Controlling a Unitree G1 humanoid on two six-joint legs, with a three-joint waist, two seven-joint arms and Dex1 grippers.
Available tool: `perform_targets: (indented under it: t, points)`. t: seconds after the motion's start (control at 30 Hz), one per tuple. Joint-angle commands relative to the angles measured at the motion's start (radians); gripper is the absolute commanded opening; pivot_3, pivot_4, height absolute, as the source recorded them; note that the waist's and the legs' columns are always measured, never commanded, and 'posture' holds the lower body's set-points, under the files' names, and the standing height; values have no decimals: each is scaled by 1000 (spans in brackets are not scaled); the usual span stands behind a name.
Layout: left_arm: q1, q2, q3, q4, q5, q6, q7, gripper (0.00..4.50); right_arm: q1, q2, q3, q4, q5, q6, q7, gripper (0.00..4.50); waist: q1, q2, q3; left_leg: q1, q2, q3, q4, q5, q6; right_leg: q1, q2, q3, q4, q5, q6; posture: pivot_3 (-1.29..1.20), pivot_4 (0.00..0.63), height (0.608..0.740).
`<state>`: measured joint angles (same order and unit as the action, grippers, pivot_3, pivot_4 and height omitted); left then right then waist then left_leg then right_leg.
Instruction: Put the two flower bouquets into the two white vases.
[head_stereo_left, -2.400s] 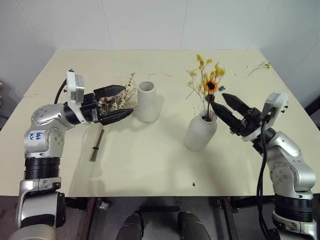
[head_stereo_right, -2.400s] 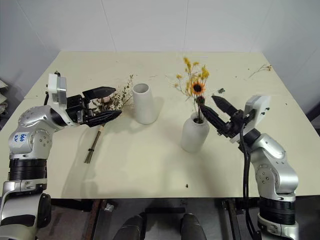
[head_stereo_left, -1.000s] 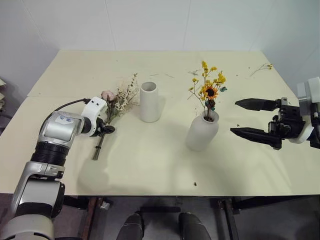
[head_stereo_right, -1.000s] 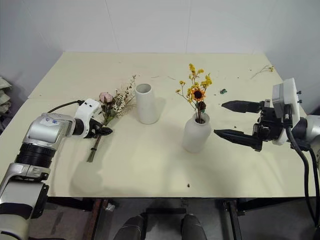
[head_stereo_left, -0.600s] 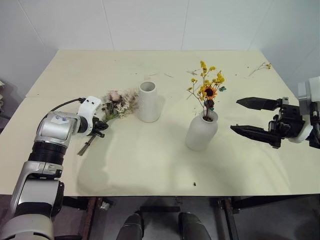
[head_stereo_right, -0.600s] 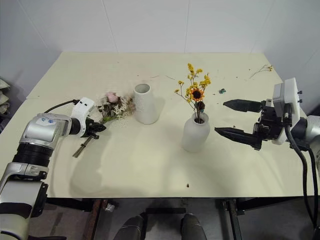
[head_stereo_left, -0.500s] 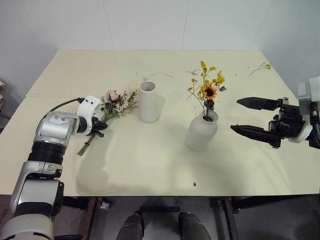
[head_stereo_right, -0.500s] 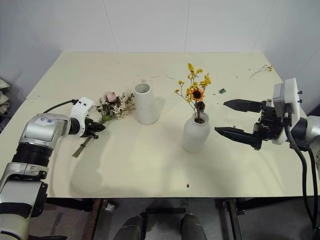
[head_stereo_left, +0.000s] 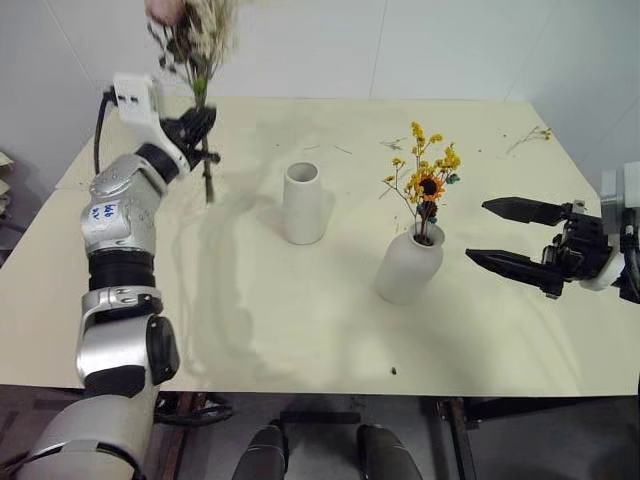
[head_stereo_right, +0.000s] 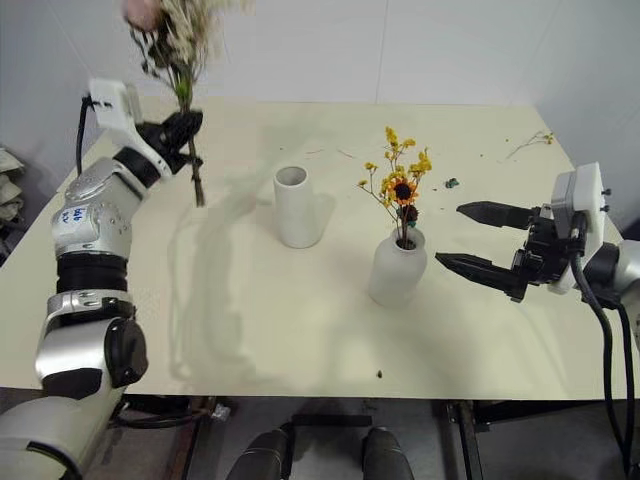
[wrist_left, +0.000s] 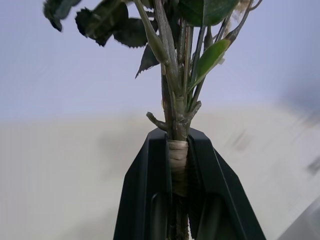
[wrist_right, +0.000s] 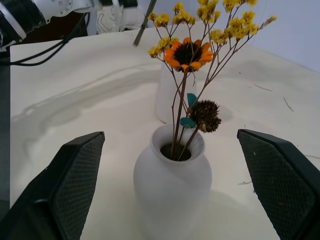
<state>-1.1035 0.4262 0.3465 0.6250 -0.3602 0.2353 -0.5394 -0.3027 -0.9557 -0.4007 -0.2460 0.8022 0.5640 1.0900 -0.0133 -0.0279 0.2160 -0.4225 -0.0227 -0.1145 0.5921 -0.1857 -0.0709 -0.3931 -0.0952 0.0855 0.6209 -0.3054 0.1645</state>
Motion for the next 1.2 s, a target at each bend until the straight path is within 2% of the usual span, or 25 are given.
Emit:
perform_targets:
  t: [0.03,0.5,0.7,0.83,1.2]
  points:
    - [-67,-54,53,-27,-126,-52,-82,85,1,4,-43,-34,4,-21,-19,4500,0,0,0,0,0,0,0,0,0,0,0,0,0,0,0,0,150,740]
    - [-188,-203,15,204,-150,-210,-289,85,62,35,-84,-113,26,-11,-95,4500,0,0,0,0,0,0,2,0,0,1,1,0,0,1,1,0,150,740]
    - [-217,-226,23,304,-136,-312,-310,85,96,51,-105,-150,38,-7,-129,4500,2,0,0,0,0,0,2,0,0,1,1,1,0,1,1,0,150,740]
    - [-236,-228,16,320,-144,-313,-356,85,105,52,-110,-163,46,-4,-141,4500,4,-1,0,0,0,0,2,0,0,1,1,1,0,1,1,0,150,740]
    - [-177,-238,11,486,-65,-534,-350,85,103,46,-127,-172,61,0,-170,4500,11,-1,0,0,0,0,2,0,0,1,1,1,0,1,1,0,150,740]
